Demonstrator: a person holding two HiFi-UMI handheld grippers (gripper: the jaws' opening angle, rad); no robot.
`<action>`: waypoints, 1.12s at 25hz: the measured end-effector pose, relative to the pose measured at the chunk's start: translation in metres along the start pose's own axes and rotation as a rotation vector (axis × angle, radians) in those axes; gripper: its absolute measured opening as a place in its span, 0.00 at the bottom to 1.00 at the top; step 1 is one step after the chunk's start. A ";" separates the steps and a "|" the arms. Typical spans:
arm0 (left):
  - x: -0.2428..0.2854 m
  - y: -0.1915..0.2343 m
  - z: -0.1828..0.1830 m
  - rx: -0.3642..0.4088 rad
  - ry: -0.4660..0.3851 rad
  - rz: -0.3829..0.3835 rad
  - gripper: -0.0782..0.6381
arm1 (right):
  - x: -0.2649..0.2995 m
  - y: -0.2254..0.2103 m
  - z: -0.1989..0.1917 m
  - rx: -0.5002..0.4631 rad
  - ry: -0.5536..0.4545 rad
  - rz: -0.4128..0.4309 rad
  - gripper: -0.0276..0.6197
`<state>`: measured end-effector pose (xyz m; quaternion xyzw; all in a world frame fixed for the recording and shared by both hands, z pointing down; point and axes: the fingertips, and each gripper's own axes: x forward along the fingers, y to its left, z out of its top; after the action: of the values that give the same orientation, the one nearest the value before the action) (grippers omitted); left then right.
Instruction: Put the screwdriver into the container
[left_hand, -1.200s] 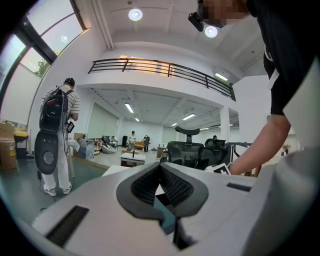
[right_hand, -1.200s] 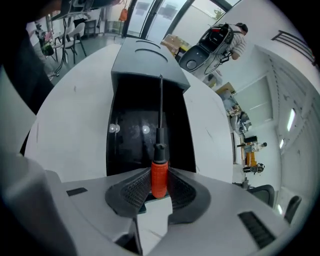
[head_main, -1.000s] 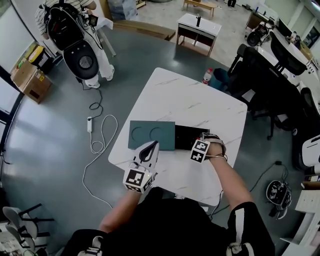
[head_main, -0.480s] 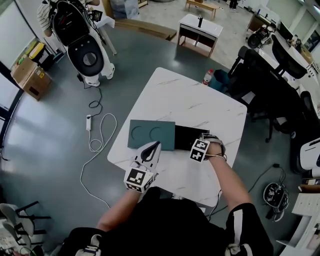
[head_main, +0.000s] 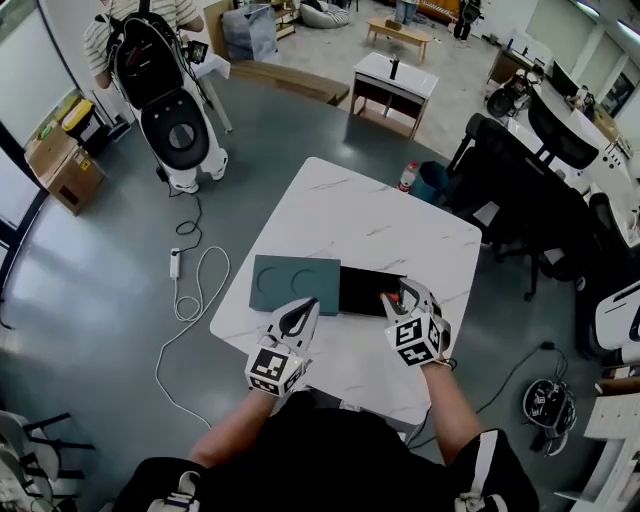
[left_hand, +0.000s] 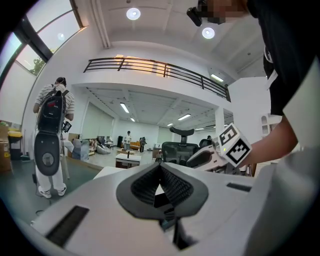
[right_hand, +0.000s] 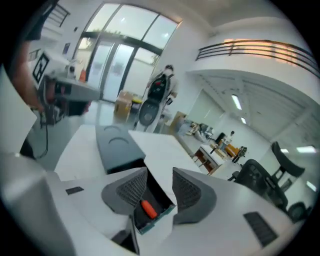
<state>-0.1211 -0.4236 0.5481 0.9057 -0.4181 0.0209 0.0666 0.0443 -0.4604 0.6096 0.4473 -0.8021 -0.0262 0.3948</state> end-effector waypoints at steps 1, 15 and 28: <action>0.001 -0.004 0.002 0.001 -0.006 -0.009 0.12 | -0.014 -0.005 0.014 0.073 -0.079 -0.033 0.30; 0.003 -0.053 0.031 0.032 -0.045 -0.064 0.12 | -0.131 -0.007 0.042 0.524 -0.607 -0.196 0.08; 0.005 -0.079 0.050 0.056 -0.079 -0.095 0.12 | -0.157 -0.010 0.040 0.477 -0.611 -0.229 0.08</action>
<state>-0.0585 -0.3832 0.4908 0.9261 -0.3763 -0.0065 0.0255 0.0706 -0.3628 0.4824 0.5843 -0.8112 -0.0148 0.0180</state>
